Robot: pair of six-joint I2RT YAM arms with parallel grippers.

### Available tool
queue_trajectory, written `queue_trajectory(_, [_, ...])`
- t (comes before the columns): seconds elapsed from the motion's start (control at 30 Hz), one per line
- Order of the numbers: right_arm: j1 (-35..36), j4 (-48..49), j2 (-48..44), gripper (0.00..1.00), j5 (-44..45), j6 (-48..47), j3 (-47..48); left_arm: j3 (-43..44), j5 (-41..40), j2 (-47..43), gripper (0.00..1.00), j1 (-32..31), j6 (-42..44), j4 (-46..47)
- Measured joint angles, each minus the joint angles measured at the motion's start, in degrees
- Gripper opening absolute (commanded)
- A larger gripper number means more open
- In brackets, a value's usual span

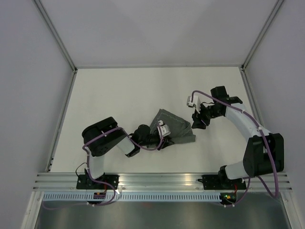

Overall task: Fold the napkin, place the utensils inside, and roll it up
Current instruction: Roll the napkin at the center of the board.

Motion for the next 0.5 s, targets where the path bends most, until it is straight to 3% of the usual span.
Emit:
queue_trajectory(0.17, [2.12, 4.04, -6.97, 0.58, -0.52, -5.18, -10.88, -0.59, 1.09, 1.68, 0.02, 0.85, -2.47, 4.0])
queue_trajectory(0.5, [17.64, 18.58, -12.17, 0.61, 6.23, -4.74, -23.96, -1.18, 2.14, 2.34, 0.02, 1.79, -4.17, 6.08])
